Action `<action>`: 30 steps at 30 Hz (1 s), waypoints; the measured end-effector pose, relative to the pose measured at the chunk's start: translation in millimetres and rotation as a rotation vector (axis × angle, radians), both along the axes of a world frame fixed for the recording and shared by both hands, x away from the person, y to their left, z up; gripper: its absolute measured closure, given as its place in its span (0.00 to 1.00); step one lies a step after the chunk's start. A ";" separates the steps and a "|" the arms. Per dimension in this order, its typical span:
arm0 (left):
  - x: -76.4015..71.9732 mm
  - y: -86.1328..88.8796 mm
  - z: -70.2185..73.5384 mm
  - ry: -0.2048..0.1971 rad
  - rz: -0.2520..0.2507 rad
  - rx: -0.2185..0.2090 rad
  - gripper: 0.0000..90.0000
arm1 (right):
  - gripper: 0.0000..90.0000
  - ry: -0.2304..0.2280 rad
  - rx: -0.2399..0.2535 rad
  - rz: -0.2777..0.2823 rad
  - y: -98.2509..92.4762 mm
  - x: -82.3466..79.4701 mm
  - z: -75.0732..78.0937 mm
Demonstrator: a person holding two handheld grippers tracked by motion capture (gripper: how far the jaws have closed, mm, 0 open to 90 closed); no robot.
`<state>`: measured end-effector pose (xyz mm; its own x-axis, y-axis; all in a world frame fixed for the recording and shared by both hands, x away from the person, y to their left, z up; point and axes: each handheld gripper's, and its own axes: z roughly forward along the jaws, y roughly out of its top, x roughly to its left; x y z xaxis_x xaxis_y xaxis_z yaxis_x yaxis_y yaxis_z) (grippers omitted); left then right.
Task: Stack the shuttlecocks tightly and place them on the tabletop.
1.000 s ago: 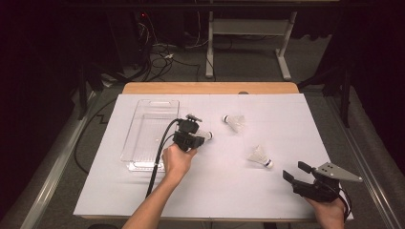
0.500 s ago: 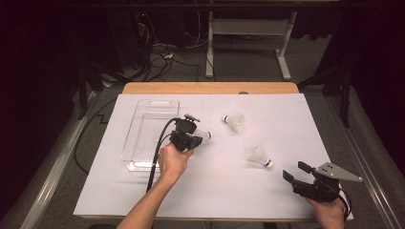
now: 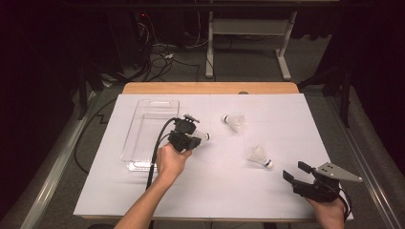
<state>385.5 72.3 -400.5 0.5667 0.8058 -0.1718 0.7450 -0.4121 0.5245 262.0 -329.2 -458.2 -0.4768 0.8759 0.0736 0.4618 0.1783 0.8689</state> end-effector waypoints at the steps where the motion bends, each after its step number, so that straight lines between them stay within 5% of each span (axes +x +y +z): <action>1: 0.0 -1.4 1.4 -0.002 -0.006 0.007 0.99 | 0.32 0.001 0.000 0.000 0.1 -0.1 0.0; 19: 4.2 -1.2 -5.3 0.028 0.002 0.089 0.99 | 0.32 0.000 -0.001 0.000 -0.1 -0.1 0.1; 30: 10.8 1.0 -8.1 0.031 0.034 0.082 0.94 | 0.32 0.001 0.001 0.001 0.0 -0.2 0.0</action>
